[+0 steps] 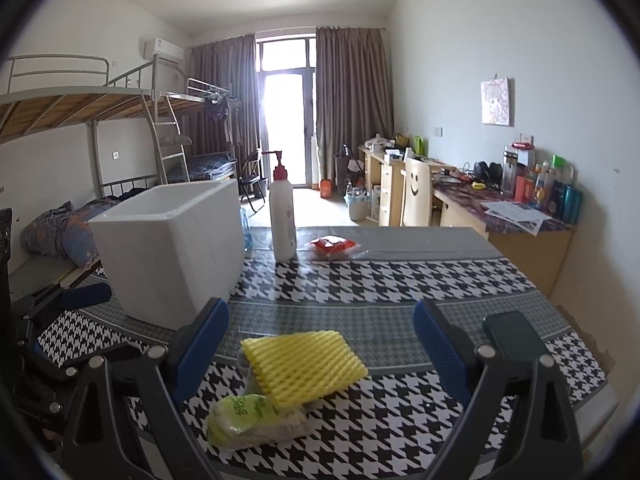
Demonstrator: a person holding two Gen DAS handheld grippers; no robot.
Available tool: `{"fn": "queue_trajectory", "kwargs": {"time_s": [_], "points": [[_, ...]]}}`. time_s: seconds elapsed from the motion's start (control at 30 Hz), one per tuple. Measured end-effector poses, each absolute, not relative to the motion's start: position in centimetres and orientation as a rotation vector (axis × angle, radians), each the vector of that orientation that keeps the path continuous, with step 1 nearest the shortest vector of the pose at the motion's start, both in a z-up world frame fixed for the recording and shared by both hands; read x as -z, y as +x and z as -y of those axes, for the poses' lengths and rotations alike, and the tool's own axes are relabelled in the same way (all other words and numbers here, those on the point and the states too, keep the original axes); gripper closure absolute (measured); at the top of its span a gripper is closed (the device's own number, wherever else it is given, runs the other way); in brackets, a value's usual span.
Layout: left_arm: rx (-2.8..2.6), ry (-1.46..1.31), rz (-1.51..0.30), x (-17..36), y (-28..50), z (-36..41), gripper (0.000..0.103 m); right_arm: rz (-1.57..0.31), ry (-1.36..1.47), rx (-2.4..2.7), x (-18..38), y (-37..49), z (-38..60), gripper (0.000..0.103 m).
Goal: Organize soft objects
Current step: 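Approach the yellow sponge with the right tool while the left tool nears the green packet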
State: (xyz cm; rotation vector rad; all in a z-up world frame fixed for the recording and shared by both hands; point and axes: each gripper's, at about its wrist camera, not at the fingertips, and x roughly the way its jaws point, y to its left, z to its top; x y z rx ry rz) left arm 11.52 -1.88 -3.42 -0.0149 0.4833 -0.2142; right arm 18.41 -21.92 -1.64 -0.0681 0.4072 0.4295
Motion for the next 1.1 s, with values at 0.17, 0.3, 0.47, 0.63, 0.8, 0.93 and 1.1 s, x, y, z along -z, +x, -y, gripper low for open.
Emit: {"fn": "queue_trajectory", "kwargs": {"time_s": [0.17, 0.3, 0.47, 0.63, 0.8, 0.93, 1.1], "points": [[0.264, 0.017, -0.517, 4.3, 11.7, 3.2, 0.001, -0.431, -0.065, -0.425, 2.2, 18.9, 22.4, 0.008], [0.286, 0.014, -0.552, 5.0, 12.1, 3.7, 0.001, -0.456, -0.060, -0.428, 2.8, 19.3, 22.8, 0.008], [0.317, 0.020, -0.603, 6.1, 12.7, 4.6, 0.001, -0.487, -0.047, -0.417, 3.8, 19.4, 23.4, 0.008], [0.363, 0.030, -0.642, 6.8, 13.2, 5.6, 0.001, -0.506, -0.040, -0.411, 4.3, 19.5, 23.8, 0.008], [0.371, 0.024, -0.686, 7.7, 13.9, 6.2, 0.001, -0.517, -0.037, -0.409, 4.4, 19.8, 23.9, 0.008], [0.384, 0.013, -0.715, 8.3, 14.6, 6.6, 0.003, -0.533, -0.029, -0.416, 4.8, 20.1, 24.0, 0.008], [0.407, 0.008, -0.779, 9.4, 15.5, 7.1, 0.020, -0.554, -0.039, -0.419, 5.3, 20.4, 23.8, 0.008]]}}
